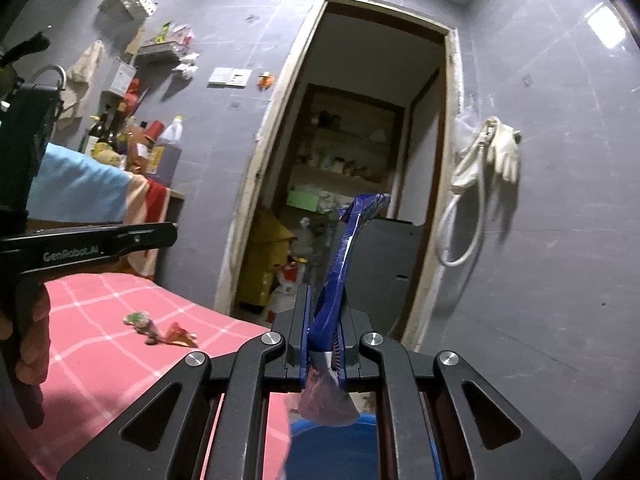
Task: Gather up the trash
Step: 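Carry both held pieces over the blue basin and open both tools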
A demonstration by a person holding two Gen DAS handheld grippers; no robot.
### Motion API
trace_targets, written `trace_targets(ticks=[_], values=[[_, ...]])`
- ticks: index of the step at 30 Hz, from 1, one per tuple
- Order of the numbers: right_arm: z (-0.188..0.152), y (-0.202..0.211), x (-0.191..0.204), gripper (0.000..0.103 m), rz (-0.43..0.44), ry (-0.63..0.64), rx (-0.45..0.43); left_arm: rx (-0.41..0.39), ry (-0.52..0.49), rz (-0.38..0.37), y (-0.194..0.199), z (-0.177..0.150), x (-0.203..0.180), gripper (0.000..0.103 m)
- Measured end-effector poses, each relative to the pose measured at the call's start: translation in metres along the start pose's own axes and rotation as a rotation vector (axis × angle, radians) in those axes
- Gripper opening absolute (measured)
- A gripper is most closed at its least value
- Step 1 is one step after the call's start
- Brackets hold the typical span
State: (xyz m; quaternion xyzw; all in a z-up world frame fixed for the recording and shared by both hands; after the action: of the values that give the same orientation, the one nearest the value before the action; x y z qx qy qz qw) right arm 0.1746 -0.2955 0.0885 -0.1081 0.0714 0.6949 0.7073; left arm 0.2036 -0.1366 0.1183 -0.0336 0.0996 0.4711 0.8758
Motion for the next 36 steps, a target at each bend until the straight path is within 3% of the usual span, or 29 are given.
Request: trace_targets(ticks=[12,24,30,36], values=[[-0.023,0.004,-0.043,0.008,-0.074,-0.028,0.054,0.101,-0.025,-0.085,-0.043,-0.021,-0.049,0.014],[-0.051,-0.006,-0.065,0.008,-0.084,-0.090,0.129,0.214,-0.069,-0.093,-0.082,-0.058,-0.063,0.014],[-0.071,-0.019,-0.066,0.009,-0.063,-0.111,0.204,0.311,-0.055,-0.095,-0.102,-0.076,-0.061,0.014],[-0.093,-0.039,-0.065,0.009,-0.016,-0.137,0.338,0.445,-0.023,-0.113,-0.125,-0.097,-0.056,0.014]])
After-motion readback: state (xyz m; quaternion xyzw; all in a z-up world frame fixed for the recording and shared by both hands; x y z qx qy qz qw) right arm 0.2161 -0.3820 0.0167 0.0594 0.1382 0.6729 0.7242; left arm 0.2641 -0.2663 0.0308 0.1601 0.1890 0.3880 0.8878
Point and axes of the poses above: each gripper's, at about its wrist camera, not at the fingertips, and y roughly against the way its jaws point, x to its left, z to its top, the point moved 3 cm from there along -y, roughly the way its jaws point, and after that the axes turned 9 degrees about -z, right-handed, at the moved point
